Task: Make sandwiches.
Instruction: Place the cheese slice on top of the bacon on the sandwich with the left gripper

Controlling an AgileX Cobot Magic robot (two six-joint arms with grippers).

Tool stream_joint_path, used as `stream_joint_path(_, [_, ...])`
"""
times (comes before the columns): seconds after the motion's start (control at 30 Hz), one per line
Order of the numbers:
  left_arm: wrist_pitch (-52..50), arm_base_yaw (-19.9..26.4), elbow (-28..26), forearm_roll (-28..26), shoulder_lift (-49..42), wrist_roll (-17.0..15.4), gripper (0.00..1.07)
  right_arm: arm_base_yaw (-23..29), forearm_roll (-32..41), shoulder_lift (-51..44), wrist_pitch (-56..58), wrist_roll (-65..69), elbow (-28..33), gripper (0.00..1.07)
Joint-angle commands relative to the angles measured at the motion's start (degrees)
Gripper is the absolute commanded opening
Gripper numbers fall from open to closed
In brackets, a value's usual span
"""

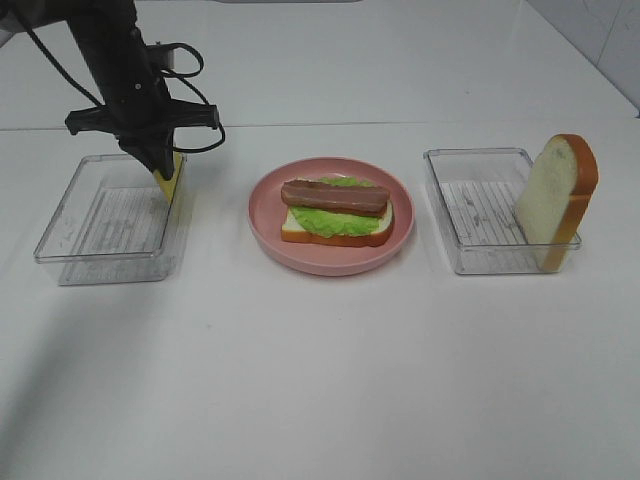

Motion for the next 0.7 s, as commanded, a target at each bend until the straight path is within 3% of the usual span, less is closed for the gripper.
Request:
stream_joint_path(0.03, [3.38,-0.11,-0.23,-1.55,0.23,0.74,0.00,-0.11,0.11,-1.20,-0.40,0.29,0.17,0.80])
stream_joint_path(0.33, [5.33,-0.11,-0.52,-1.78,-0.23,0.69,0.00,-0.11,0.11,-1.20,-0.40,0.29,0.17,0.80])
stream_joint_path(0.7, [5.10,-3.84,-0.52,-1.66,-9.05,-0.97,0.00,-0.11,0.11,-1.20,-0.40,0.29,0.17,0.80])
